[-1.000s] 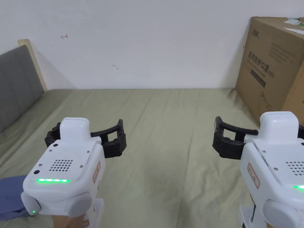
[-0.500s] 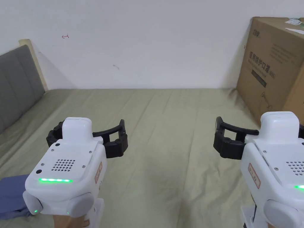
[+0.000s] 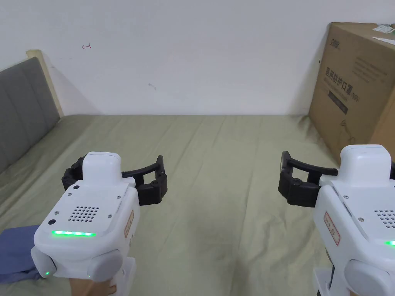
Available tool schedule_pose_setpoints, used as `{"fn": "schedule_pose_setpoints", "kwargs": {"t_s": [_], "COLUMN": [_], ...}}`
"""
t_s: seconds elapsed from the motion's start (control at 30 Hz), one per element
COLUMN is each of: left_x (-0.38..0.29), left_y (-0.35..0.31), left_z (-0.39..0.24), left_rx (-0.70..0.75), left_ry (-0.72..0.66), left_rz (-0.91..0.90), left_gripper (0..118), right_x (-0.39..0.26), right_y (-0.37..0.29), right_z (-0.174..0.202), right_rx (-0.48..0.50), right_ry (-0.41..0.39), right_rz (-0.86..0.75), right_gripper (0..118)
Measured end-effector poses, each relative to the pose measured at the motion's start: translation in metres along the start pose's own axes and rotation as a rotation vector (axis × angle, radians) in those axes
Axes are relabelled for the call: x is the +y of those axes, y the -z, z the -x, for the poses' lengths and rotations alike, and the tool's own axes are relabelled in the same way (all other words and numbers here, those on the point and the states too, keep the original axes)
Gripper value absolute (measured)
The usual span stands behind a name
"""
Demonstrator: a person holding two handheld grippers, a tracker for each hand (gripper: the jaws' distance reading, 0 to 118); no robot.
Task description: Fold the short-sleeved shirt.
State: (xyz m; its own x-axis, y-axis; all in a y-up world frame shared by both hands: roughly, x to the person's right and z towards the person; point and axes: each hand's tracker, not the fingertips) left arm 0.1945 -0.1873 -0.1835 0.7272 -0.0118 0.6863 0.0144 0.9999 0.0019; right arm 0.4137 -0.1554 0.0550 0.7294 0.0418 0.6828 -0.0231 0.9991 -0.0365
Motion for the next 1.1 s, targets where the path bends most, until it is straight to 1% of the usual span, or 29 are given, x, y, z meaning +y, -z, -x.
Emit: {"fn": "schedule_pose_setpoints", "kwargs": {"t_s": [0.33, 0.4, 0.47, 0.5, 0.57, 0.7, 0.73, 0.8, 0.9, 0.97, 1.1], "left_x": [-0.001, -0.001, 0.0, 0.001, 0.001, 0.001, 0.001, 0.001, 0.0, 0.0, -0.001], "left_y": [0.0, -0.001, -0.001, -0.002, -0.003, -0.004, -0.004, -0.004, -0.004, -0.004, -0.004], "left_z": [0.001, 0.002, 0.003, 0.004, 0.005, 0.005, 0.005, 0.005, 0.005, 0.004, 0.004], "left_rx": [0.0, 0.001, 0.004, 0.003, -0.001, -0.005, -0.006, -0.007, -0.018, -0.021, -0.017], "left_ry": [0.006, 0.003, -0.001, -0.003, -0.006, -0.006, -0.005, -0.003, -0.001, 0.003, 0.006], "left_rz": [0.005, 0.003, 0.003, 0.001, -0.002, -0.004, -0.005, -0.008, -0.011, -0.008, -0.009], "left_gripper": [115, 115, 115, 115, 115, 115, 115, 115, 115, 115, 115], "right_x": [0.003, 0.006, 0.009, 0.011, 0.015, 0.029, 0.031, 0.036, 0.036, 0.035, 0.032], "right_y": [0.002, 0.006, 0.008, 0.009, 0.011, 0.02, 0.022, 0.027, 0.03, 0.03, 0.028], "right_z": [0.005, 0.009, 0.014, 0.015, 0.013, 0.01, 0.01, 0.01, 0.01, 0.011, 0.01], "right_rx": [-0.017, -0.072, -0.169, -0.187, -0.174, -0.189, -0.182, -0.175, -0.179, -0.185, -0.171], "right_ry": [-0.009, 0.003, 0.017, 0.034, 0.093, 0.21, 0.229, 0.233, 0.231, 0.215, 0.202], "right_rz": [0.044, 0.107, 0.168, 0.197, 0.271, 0.533, 0.593, 0.668, 0.665, 0.657, 0.626], "right_gripper": [118, 118, 118, 118, 118, 118, 118, 118, 118, 117, 113]}}
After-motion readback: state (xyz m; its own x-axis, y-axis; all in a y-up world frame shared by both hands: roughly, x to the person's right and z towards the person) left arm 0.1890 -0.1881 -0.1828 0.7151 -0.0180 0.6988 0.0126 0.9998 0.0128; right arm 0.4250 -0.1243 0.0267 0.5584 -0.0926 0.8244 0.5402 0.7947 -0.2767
